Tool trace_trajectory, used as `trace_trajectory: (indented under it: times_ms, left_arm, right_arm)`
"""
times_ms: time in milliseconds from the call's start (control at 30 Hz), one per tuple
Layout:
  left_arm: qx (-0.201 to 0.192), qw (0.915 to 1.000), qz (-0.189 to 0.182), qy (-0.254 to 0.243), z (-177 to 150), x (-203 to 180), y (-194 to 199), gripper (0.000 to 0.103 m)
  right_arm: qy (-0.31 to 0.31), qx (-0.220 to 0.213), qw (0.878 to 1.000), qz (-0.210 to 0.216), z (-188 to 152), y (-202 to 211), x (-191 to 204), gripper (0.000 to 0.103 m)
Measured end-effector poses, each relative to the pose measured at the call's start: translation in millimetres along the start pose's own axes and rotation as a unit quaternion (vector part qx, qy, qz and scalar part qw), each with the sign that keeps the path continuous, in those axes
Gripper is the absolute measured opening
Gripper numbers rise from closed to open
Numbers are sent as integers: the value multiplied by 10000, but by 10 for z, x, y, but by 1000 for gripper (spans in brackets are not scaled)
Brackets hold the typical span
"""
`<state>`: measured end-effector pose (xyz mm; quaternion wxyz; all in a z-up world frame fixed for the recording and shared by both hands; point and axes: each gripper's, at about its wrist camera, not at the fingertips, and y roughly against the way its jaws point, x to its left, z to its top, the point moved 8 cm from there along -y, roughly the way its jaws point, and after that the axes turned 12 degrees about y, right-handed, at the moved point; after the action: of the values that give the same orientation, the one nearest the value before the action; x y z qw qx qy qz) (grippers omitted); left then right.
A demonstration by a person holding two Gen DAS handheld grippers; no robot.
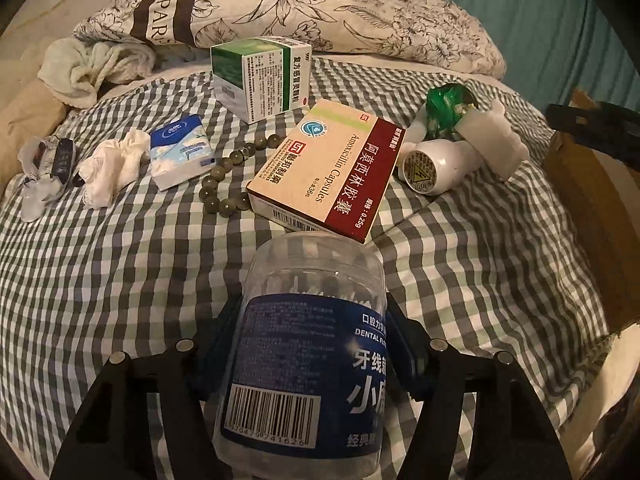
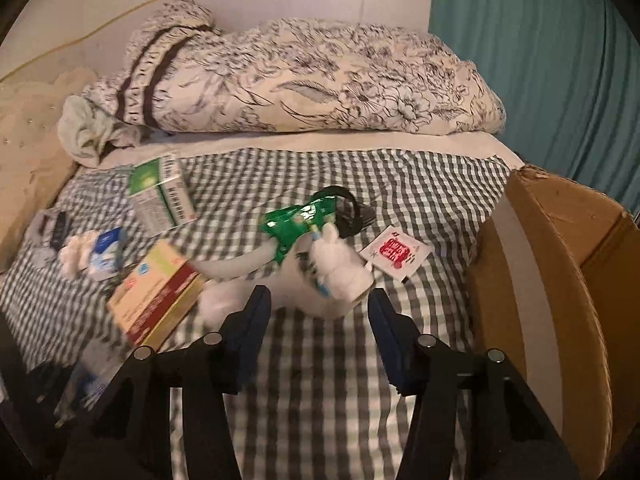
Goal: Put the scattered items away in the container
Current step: 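Hold the cotton-swab jar in the left tool while the right tool grasps the white plush toy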
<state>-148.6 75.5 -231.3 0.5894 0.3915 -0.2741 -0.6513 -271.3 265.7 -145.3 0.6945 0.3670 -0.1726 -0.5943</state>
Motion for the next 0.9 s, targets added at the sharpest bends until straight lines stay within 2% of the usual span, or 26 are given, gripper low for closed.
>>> trace_trajectory:
  times_ms: [233,367,567,667,733,767,900]
  left_arm:
    - [26,9999,-103,-1,-26,-8,-47,65]
    - [82,10000,-47,10,-21,5,-122,64]
    - [-2,10000,3,56,-1,21,-132,63]
    - [-45,9998,69,178,2,34,-118,62]
    - [-59,9997,113,194,-4,27,-89,62]
    - [-66,9997,126,207,-7,32,-68,62]
    - [-173,9990,254,332,0,101,46,62]
  right_arm:
    - [189,354,9991,132,158,-507,-125,49]
    - [335,616,9975,125,156,-755,-165,49]
    - [484,740,9959,212,122,-989,-97,49]
    - [183,787,9959,394,130,-1043,-126,49]
    - [145,795,9958,425,119,-1022,-120,43]
    - [225,701,9965,389,130,-972,-102,37]
    - [288,420,9983,278,138,-682,-68,36]
